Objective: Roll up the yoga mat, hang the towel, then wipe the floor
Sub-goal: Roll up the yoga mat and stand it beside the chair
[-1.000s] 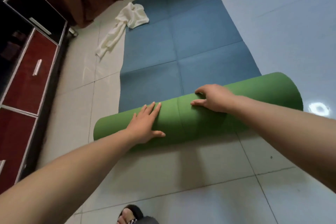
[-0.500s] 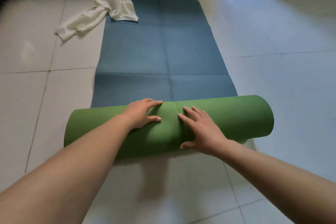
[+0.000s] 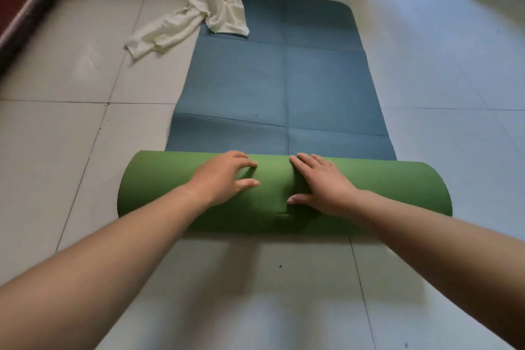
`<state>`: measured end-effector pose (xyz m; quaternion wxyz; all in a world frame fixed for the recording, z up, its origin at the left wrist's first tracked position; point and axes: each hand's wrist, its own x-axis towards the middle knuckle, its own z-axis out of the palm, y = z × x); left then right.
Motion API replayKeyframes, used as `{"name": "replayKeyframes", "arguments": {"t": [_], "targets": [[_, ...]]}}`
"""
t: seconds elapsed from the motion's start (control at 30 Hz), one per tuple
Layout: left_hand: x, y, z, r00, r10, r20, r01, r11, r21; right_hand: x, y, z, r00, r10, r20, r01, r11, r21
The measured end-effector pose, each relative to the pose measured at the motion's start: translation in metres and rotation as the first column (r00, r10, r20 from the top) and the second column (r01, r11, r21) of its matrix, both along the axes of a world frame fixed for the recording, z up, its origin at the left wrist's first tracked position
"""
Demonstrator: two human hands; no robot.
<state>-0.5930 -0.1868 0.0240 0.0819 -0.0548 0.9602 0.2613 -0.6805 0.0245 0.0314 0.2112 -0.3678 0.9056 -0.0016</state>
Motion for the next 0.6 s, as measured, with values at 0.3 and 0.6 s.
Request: {"name": "replayKeyframes", "arguments": {"t": [0.3, 0.6], "targets": [[-0.016, 0.020, 0.018, 0.947, 0.006, 0.321, 0.104, 0.940, -0.324, -0.077, -0.025, -0.002, 0.968, 0.129, 0.214, -0.111, 0.989, -0.097], [-0.030, 0.022, 0.037, 0.920, 0.039, 0.390, 0.105, 0.934, -0.341, -0.062, 0.001, -0.012, 0.968, 0.252, 0.023, -0.243, 0.950, -0.197]]}}
